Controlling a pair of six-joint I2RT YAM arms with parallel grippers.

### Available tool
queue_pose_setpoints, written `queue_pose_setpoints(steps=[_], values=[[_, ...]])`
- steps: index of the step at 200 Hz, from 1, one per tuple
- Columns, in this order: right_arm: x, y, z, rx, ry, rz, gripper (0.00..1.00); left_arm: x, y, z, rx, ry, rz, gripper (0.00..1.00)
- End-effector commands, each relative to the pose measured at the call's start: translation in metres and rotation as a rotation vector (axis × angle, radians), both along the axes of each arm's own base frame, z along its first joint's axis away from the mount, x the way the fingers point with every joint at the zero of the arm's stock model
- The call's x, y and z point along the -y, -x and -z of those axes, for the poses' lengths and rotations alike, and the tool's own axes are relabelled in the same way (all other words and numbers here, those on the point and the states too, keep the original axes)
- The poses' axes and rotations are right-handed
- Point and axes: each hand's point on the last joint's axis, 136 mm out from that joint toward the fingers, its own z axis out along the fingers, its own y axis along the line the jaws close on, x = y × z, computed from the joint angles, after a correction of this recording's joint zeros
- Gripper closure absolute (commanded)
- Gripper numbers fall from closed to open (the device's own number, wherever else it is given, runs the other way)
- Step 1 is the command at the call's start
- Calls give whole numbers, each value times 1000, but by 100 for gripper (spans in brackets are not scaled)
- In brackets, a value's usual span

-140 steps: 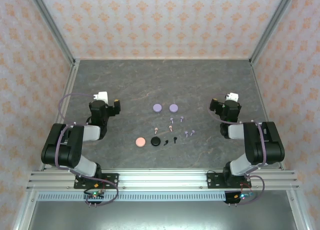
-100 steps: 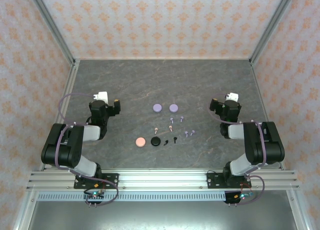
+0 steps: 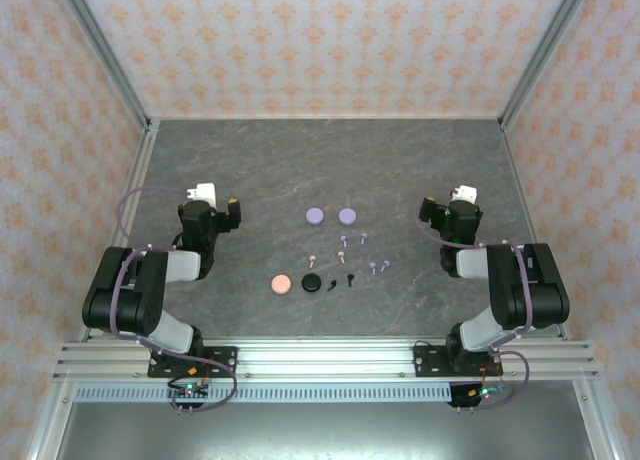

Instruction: Insert the wireless bluetooth earbuds into the charging case

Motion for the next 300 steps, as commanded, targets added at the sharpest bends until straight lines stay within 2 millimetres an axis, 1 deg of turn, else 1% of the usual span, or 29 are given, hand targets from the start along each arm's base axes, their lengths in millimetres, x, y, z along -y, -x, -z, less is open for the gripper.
queue_pose_setpoints(steps=[1, 17, 26, 33, 41, 57, 70, 73, 77, 82, 101, 125, 139, 144, 154, 170, 185, 191, 195, 201, 223, 235, 250, 268, 278, 280, 300], values=[[1, -6, -11, 31, -5, 6, 1, -3, -4, -12, 29, -23, -13, 0], [1, -5, -15, 38, -7, 5, 1, -3, -3, -18, 34, -26, -16, 0], [0, -5, -22, 39, -7, 0, 1, -4, -1, -25, 35, -32, -27, 0], [-1, -3, -28, 31, -7, -2, 1, -4, 1, -37, 49, -36, -32, 0], [0, -1, -38, 31, -10, 1, 1, -5, 5, -45, 46, -44, -44, 0], [-1, 6, -60, 32, -31, 5, 1, -6, 12, -70, 44, -33, -72, 0], [-6, 14, -76, 20, -63, -14, 1, -4, 18, -88, 13, 38, -94, 0], [-9, 16, -74, 1, -71, -24, 1, -4, 21, -90, -2, 55, -102, 0], [-12, 18, -85, 17, -88, -34, 1, -3, 23, -93, -19, 83, -114, 0], [-15, 22, -89, 8, -108, -47, 1, -1, 26, -98, -33, 121, -120, 0], [-32, 36, -97, -53, -172, -110, 1, 12, 38, -105, -64, 267, -120, 0], [-53, 53, -101, -147, -223, -175, 1, 35, 54, -101, -113, 440, -92, 0], [-71, 63, -99, -212, -236, -235, 1, 53, 63, -93, -145, 518, -51, 0], [-78, 66, -98, -235, -238, -257, 1, 59, 66, -90, -154, 570, -54, 0], [-94, 71, -95, -271, -244, -329, 1, 74, 70, -84, -183, 618, -16, 0], [-114, 75, -90, -321, -207, -415, 1, 91, 78, -77, -226, 649, 25, 0], [-129, 74, -87, -371, -125, -484, 1, 100, 81, -76, -235, 653, 49, 0], [-135, 73, -86, -398, -86, -517, 1, 101, 82, -76, -233, 654, 52, 0], [-139, 73, -88, -407, -64, -538, 1, 101, 82, -76, -229, 656, 52, 0], [-146, 71, -81, -454, -19, -574, 1, 102, 82, -77, -223, 661, 53, 0], [-167, 62, -74, -559, 132, -693, 1, 101, 83, -78, -213, 664, 48, 0], [-177, 54, -74, -598, 190, -751, 1, 100, 84, -77, -214, 663, 42, 0], [-192, 44, -69, -632, 234, -833, 1, 98, 86, -74, -216, 659, 34, 0], [-209, 33, -56, -682, 305, -928, 1, 95, 89, -74, -217, 643, 26, 0], [-218, 29, -50, -709, 358, -979, 0, 93, 90, -74, -215, 633, 20, 0], [-219, 29, -46, -724, 368, -991, 0, 93, 91, -74, -215, 631, 20, 0], [-233, 25, -28, -794, 448, -1083, 2, 89, 93, -75, -207, 617, 12, 0]])
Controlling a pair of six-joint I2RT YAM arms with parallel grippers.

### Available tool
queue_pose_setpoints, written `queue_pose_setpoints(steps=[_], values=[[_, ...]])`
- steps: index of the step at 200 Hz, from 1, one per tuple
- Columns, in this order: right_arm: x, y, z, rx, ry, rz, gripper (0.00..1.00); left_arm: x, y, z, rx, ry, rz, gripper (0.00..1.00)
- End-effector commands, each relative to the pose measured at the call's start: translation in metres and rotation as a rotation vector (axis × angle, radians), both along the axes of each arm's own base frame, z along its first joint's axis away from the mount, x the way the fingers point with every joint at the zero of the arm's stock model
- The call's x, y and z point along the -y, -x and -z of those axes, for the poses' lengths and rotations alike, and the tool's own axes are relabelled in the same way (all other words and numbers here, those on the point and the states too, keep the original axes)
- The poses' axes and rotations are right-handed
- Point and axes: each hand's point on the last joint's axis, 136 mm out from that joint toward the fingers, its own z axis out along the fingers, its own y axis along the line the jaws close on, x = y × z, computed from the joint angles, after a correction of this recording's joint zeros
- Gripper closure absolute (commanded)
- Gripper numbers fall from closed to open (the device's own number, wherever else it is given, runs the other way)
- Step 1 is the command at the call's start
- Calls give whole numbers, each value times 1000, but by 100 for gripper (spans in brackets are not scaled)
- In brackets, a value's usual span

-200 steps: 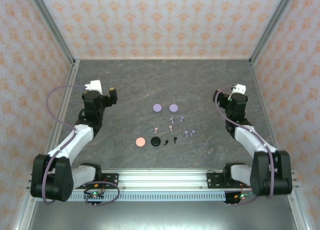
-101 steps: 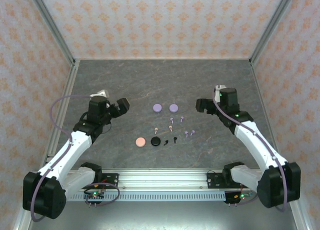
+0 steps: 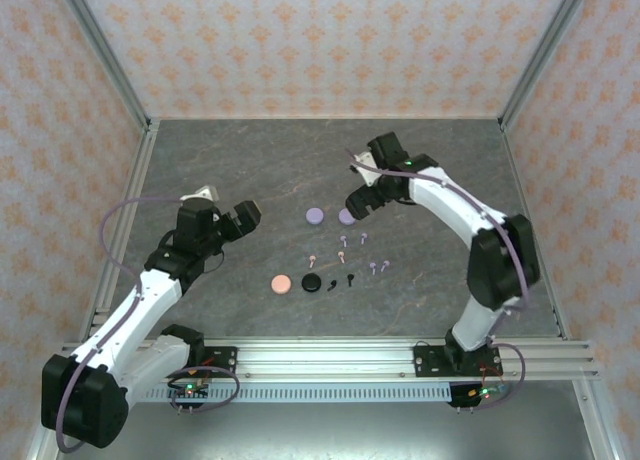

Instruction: Insert the wireless bluetooth earbuds into the charging case

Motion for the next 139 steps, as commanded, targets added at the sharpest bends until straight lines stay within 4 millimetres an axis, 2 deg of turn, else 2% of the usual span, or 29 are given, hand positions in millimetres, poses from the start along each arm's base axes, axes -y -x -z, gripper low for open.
queue_pose_setpoints(steps=[1, 30, 65, 139], values=[[-7, 13, 24, -96, 144, -199, 2, -7, 8, 7, -21, -33, -22, 0], [-20, 8, 48, -151, 213, -282, 5, -10, 9, 9, -24, -52, -30, 0], [-34, 6, 67, -185, 230, -326, 9, -13, 8, 13, -38, -71, -39, 0], [-34, -1, 91, -212, 262, -314, 23, -11, 6, 22, -60, -70, -34, 0]])
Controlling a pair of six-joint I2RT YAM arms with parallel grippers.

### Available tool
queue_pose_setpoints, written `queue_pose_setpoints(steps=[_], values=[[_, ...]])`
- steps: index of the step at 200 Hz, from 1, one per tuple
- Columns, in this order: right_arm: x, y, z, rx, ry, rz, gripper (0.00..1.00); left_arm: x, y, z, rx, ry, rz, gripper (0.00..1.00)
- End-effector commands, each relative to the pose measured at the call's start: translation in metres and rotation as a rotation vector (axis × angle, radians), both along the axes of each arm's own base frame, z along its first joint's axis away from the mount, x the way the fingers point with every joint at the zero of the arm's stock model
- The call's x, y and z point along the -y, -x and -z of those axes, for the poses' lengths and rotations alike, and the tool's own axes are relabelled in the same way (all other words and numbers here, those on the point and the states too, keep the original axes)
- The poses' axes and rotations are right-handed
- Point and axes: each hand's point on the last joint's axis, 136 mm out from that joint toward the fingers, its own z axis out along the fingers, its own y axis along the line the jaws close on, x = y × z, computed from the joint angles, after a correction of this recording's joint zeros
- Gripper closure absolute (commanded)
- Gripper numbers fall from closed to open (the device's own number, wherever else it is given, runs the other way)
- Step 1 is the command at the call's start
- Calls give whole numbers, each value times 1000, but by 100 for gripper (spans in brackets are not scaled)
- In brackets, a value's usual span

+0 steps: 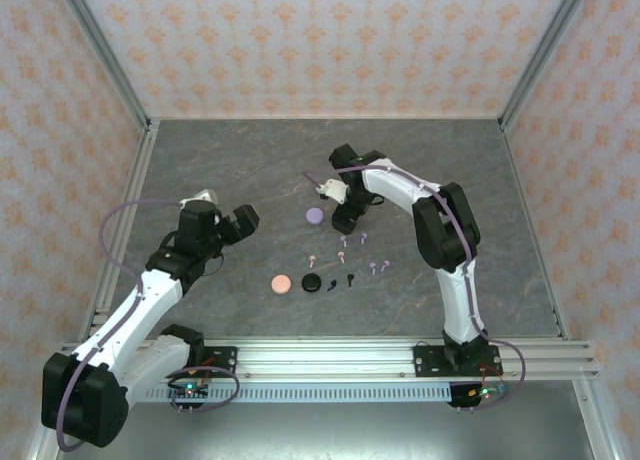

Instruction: Insert the wireless bluetooth earbuds into the charging case

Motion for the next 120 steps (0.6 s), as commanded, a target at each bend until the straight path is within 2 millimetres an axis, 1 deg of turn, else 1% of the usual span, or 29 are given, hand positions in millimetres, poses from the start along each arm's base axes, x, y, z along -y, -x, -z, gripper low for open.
queue_pose_setpoints(steps=[1, 65, 86, 120], values=[[1, -4, 2, 0, 34, -8, 23, -4, 1, 7, -13, -32, -6, 0], [-2, -5, 18, -21, 38, -2, 30, -4, 1, 7, -15, -31, -7, 0], [-2, -6, 22, -27, 40, 4, 35, -3, 0, 8, -17, -28, -5, 0], [-3, -8, 22, -14, 31, 18, 43, -2, 0, 9, -20, -27, -3, 0]])
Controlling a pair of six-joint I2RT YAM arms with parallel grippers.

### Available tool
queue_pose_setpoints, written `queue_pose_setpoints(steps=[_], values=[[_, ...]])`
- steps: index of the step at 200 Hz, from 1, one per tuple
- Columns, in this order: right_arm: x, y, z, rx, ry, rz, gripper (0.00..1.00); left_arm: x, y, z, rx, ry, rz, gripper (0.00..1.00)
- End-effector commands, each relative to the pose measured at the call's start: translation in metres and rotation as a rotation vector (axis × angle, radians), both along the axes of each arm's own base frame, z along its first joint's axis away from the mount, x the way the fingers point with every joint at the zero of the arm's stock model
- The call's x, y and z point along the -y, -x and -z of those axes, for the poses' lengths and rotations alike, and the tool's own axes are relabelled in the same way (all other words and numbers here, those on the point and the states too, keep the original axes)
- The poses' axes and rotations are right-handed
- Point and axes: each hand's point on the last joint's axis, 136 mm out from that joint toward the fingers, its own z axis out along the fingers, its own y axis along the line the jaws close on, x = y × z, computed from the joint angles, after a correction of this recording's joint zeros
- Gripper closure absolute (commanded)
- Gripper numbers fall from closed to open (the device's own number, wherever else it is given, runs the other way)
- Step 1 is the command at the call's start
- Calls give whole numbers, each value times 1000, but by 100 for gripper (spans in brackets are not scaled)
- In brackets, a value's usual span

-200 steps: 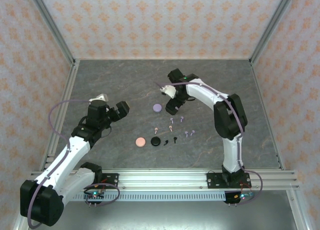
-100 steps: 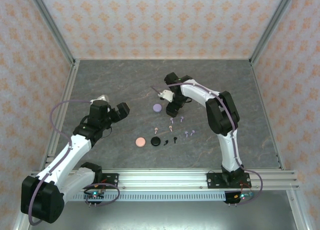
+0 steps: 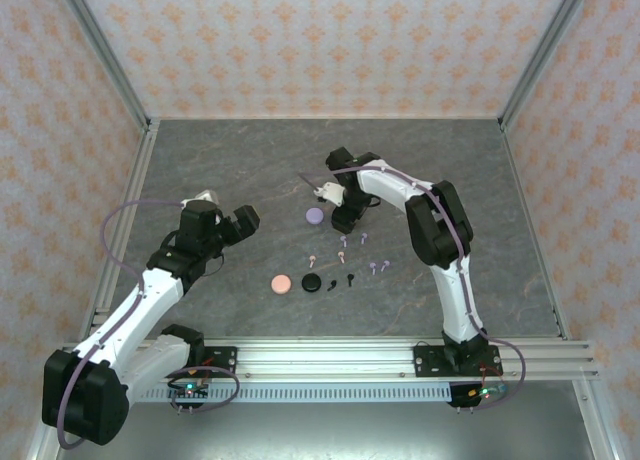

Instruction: Insert the wireless bluetooth earbuds into the charging case

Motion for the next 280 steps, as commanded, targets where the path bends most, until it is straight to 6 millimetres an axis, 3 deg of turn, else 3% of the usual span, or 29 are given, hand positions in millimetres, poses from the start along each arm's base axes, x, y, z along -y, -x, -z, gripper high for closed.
queue_pose_setpoints(steps=[1, 47, 99, 140, 187, 239, 280], values=[[1, -6, 6, 17, 22, 14, 43, -3, 0, 5, -6, -25, -4, 0], [-4, -15, -19, 123, -46, 40, 48, 3, 0, 2, -5, -8, 23, 0], [-12, -10, -87, 307, -243, 70, 49, 27, -3, -14, 35, 69, 138, 0], [-15, 17, -149, 441, -478, 104, 51, 57, -3, -45, 108, 183, 286, 4], [-19, 74, -213, 658, -651, 21, 51, 92, 10, -99, 234, 324, 463, 9], [-10, 115, -249, 810, -692, -70, 52, 126, 35, -148, 334, 414, 640, 15], [-11, 130, -264, 866, -686, -139, 52, 161, 46, -171, 373, 440, 756, 18]])
